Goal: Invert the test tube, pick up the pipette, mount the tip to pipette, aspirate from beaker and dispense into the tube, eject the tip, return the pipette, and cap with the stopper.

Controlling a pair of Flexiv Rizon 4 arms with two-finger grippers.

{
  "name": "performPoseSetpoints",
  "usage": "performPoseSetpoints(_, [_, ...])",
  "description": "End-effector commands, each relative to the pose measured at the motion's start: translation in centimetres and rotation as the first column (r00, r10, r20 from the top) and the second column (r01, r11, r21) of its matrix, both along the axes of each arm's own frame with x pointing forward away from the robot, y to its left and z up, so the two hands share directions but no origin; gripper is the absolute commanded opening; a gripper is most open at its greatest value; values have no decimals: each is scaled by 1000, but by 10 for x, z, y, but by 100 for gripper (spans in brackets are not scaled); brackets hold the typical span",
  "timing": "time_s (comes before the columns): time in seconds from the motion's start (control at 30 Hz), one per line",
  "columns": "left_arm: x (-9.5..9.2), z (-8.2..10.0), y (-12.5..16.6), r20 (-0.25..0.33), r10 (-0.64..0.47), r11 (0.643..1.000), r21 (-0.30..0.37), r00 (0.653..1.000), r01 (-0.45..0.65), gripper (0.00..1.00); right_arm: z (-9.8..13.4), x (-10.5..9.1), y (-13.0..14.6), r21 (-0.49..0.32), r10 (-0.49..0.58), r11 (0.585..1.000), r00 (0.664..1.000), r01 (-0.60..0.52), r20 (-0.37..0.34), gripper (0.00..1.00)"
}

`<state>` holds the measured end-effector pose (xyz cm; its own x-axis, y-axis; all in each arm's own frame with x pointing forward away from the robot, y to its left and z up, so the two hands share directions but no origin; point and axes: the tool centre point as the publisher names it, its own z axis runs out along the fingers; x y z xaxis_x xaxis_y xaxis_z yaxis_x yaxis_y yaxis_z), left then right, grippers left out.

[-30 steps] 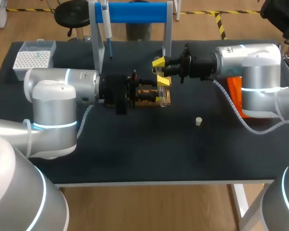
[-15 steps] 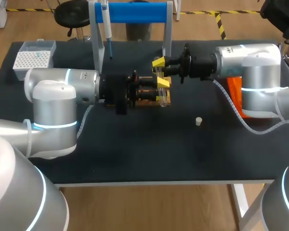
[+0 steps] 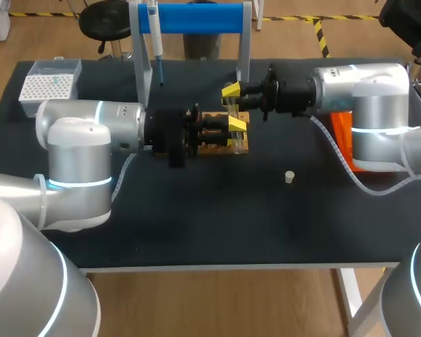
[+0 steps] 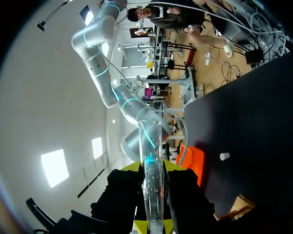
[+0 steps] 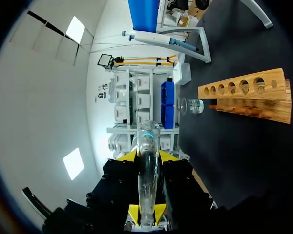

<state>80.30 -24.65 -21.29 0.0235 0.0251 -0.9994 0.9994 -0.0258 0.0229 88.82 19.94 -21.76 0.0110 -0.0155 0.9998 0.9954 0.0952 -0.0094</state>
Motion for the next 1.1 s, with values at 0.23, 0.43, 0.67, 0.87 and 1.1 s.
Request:
performPoseSetpoints(0.23, [1, 1, 2, -3, -4, 1000, 0, 1000, 4, 0, 0, -1, 0, -4, -4, 1000, 1000, 4, 1, 60])
performPoseSetpoints(0.43, [1, 1, 3, -10, -7, 1000, 8, 1000, 7, 0, 0, -1, 0, -4, -4, 1000, 1000, 4, 1, 100])
performPoseSetpoints(0.67, [1, 1, 3, -10, -7, 1000, 8, 1000, 7, 0, 0, -1, 0, -4, -4, 1000, 1000, 4, 1, 100])
performPoseSetpoints(0.87, [1, 1, 3, -10, -7, 1000, 8, 1000, 7, 0, 2, -5, -3, -61, -27, 998, 994, 33, 102, 100])
performPoseSetpoints(1.1, [1, 1, 3, -10, -7, 1000, 8, 1000, 7, 0, 11, -22, -33, -157, -37, 982, 913, 109, 406, 100])
